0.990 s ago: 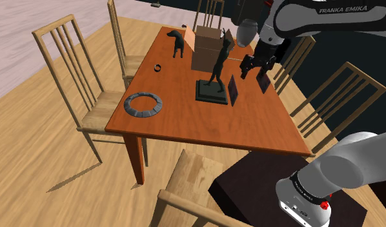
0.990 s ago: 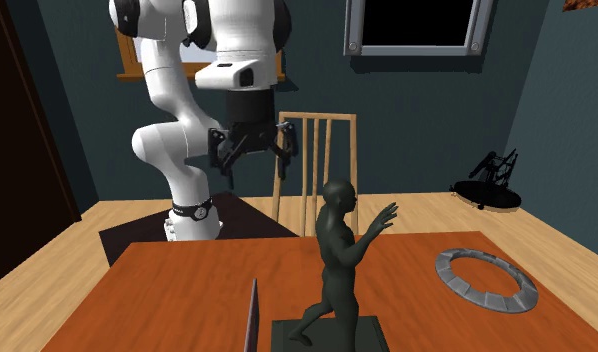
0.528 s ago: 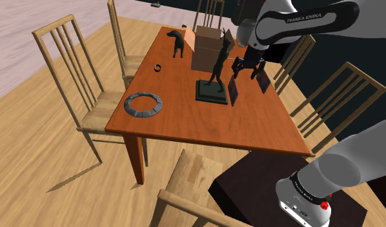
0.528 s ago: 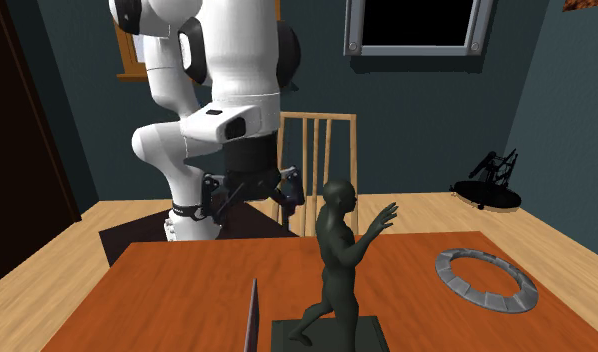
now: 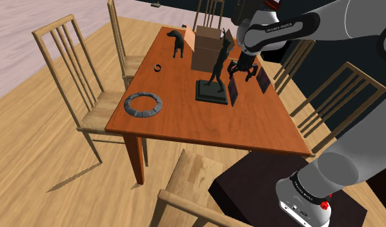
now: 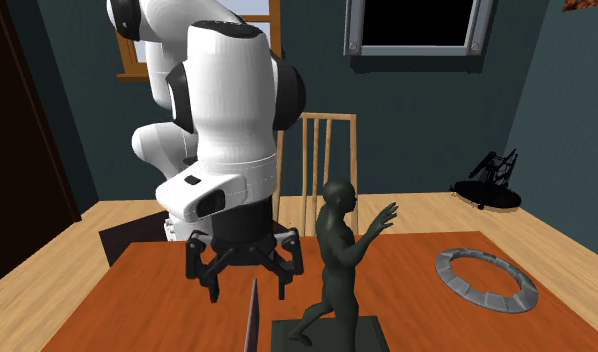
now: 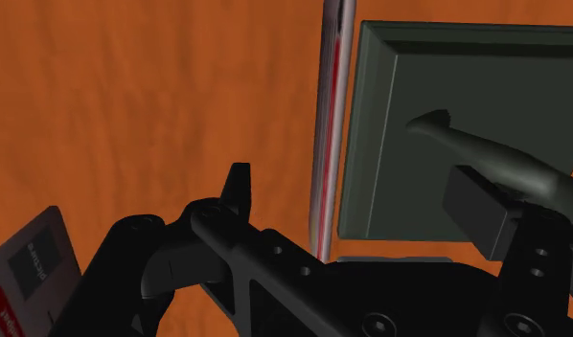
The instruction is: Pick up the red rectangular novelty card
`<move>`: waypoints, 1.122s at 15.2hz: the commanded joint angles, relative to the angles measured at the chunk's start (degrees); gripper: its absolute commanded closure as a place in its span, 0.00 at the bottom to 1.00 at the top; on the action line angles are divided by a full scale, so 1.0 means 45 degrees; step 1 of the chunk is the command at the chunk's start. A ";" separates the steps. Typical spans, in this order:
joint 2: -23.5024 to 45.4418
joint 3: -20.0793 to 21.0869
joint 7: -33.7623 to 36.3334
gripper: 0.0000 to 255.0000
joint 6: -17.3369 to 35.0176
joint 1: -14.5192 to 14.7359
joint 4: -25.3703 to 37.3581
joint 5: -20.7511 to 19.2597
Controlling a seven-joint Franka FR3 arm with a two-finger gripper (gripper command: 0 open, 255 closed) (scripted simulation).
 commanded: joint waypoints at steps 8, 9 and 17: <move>0.0706 -0.0026 0.0094 0.00 0.1159 -0.0020 -0.0446 -0.0016; 0.0698 -0.0026 0.0097 1.00 0.1160 -0.0018 -0.0454 -0.0018; 0.0703 -0.0028 0.0091 1.00 0.1166 -0.0021 -0.0456 -0.0018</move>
